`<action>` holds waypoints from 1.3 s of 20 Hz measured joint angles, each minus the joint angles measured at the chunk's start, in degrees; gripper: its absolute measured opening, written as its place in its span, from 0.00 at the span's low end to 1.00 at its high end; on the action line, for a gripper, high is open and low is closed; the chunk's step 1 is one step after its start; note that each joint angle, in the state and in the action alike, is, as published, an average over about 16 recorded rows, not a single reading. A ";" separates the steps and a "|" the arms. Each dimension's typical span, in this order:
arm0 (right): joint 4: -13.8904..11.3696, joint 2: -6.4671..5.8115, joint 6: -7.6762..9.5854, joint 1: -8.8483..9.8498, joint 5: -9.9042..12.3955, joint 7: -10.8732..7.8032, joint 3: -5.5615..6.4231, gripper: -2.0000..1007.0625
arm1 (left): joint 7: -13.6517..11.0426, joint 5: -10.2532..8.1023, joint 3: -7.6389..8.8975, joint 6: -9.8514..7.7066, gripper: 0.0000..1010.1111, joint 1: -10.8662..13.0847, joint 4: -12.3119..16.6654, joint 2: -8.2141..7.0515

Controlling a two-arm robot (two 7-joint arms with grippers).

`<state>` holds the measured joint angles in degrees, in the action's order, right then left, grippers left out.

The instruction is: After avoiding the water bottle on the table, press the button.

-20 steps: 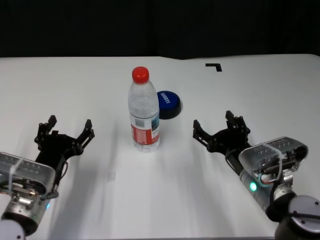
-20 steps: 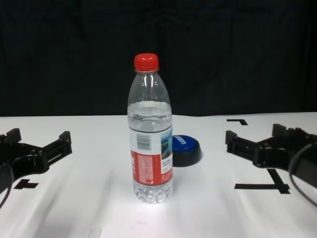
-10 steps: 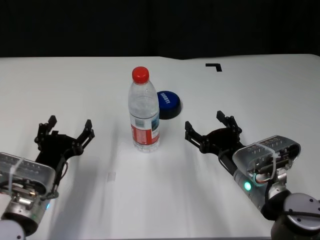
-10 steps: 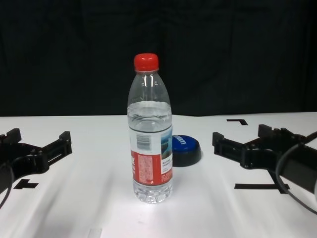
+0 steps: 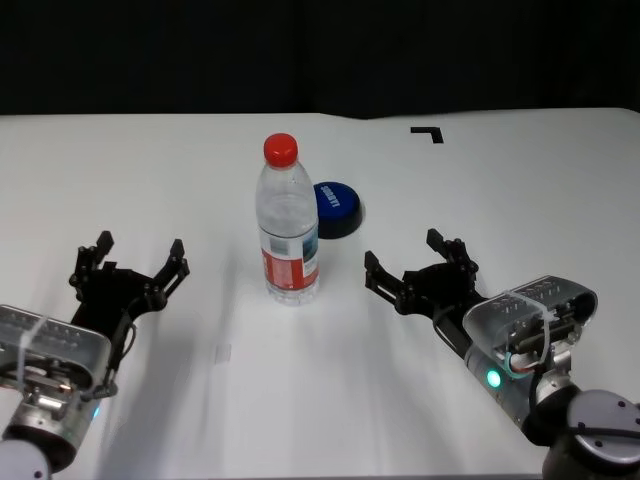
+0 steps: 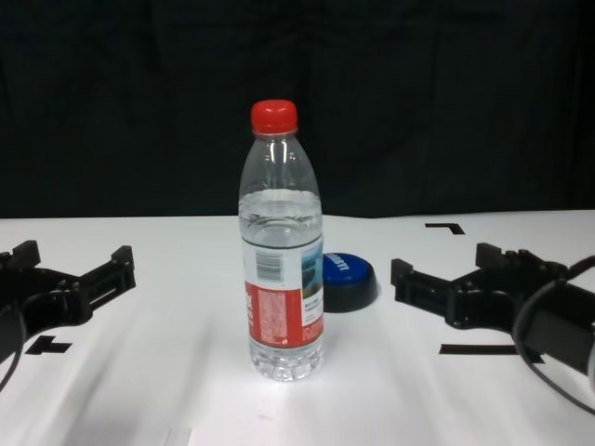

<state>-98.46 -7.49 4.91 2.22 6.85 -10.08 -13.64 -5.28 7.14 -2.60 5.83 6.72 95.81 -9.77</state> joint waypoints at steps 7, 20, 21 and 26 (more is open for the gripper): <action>0.02 -0.50 -0.23 0.13 0.30 -0.11 -0.33 1.00 | 0.00 0.00 0.00 0.00 0.99 0.00 0.00 0.00; 0.01 -0.61 -0.46 0.17 0.29 -0.01 -0.37 1.00 | 0.00 0.00 0.00 0.00 0.99 0.00 0.00 0.00; 0.01 -0.60 -0.45 0.18 0.29 0.00 -0.37 1.00 | 0.00 0.00 0.00 0.00 0.99 0.00 0.00 0.00; -0.01 -0.58 -0.38 0.19 0.30 0.01 -0.34 1.00 | 0.00 0.00 0.00 0.00 0.99 0.00 0.00 0.00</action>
<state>-98.47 -8.07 4.52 2.41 7.14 -10.07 -13.98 -5.28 7.14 -2.60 5.83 6.72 95.81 -9.77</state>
